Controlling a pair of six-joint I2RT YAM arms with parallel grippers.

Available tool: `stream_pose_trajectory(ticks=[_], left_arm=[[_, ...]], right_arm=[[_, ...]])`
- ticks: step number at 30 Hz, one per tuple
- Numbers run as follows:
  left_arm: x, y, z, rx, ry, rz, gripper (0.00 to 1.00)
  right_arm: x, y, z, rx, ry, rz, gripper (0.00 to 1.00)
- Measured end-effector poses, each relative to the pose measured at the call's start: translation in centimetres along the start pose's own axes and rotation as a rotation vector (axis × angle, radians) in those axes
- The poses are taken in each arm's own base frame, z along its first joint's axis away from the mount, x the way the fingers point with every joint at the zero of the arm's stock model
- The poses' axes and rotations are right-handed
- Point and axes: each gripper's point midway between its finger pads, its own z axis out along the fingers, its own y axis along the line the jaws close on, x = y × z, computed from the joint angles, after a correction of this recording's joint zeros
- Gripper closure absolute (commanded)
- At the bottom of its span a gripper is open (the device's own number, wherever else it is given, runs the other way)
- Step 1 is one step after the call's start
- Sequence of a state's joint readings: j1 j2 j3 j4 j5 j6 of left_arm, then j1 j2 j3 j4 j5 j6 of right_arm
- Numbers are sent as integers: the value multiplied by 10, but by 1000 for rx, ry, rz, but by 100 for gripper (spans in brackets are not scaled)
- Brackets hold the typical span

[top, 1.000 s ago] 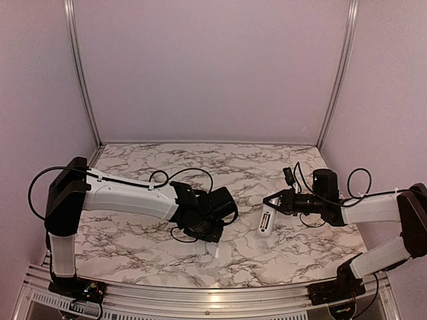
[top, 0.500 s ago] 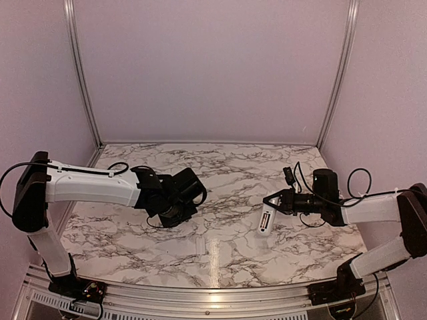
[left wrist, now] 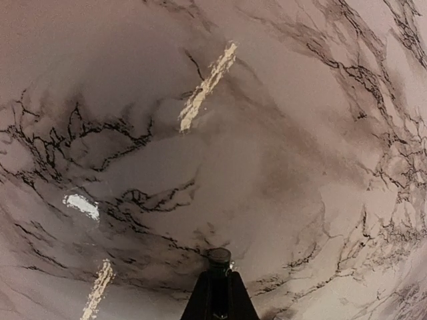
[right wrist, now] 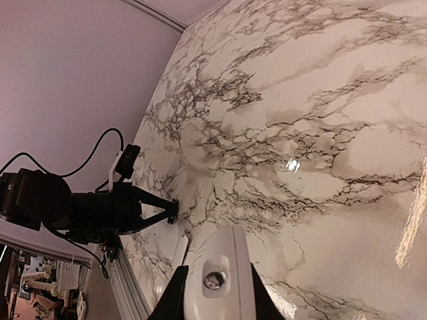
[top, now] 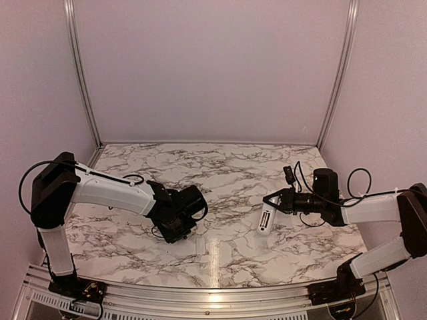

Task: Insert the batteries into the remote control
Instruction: Place the battery at the center of the board, then adjust the battery at the center of the board.

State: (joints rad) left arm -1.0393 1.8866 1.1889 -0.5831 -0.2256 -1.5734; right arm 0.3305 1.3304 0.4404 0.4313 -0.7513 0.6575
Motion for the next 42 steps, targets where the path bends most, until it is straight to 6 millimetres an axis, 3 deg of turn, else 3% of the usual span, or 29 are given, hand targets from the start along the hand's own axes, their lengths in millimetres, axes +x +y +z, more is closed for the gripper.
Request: stream_pose_trajectory(ticks=[2,8,15,19,22,24,30,32,34,39,42], left_arm=[[1,2,4,-9,6,-5,78],[4,-7,4,24,20,-18,57],[3,-11,2,43,21,22,52],[-7,-7,-4,29,-28,160,47],[-21,-17,-22,58,-94,337,23],[-32,-32,-47,116,-148,483,3],[-53,-72,-127,271,-294,1025,1],[-59,-80,-140,269,-356,1186,1],[-62,-76,-146,263,-418,1347,1],[-59,-40,-150,256,-542,1721,1],[-52,-42,-147,264,-544,1892,9]], right_arm=[[0,0,0,-1,-1,-2,100],[0,1,0,-3,0,-2,100],[-1,2,0,-8,-2,-6,100],[-1,2,1,-10,-3,-8,100],[-2,2,0,-12,-4,-9,100],[-2,1,0,-12,-6,-8,100],[-4,2,-2,-20,-9,-11,100],[-5,3,-2,-24,-10,-13,100],[-6,4,-2,-30,-15,-20,100],[-7,7,-2,-43,-17,-26,100],[-8,8,-2,-48,-21,-32,100]])
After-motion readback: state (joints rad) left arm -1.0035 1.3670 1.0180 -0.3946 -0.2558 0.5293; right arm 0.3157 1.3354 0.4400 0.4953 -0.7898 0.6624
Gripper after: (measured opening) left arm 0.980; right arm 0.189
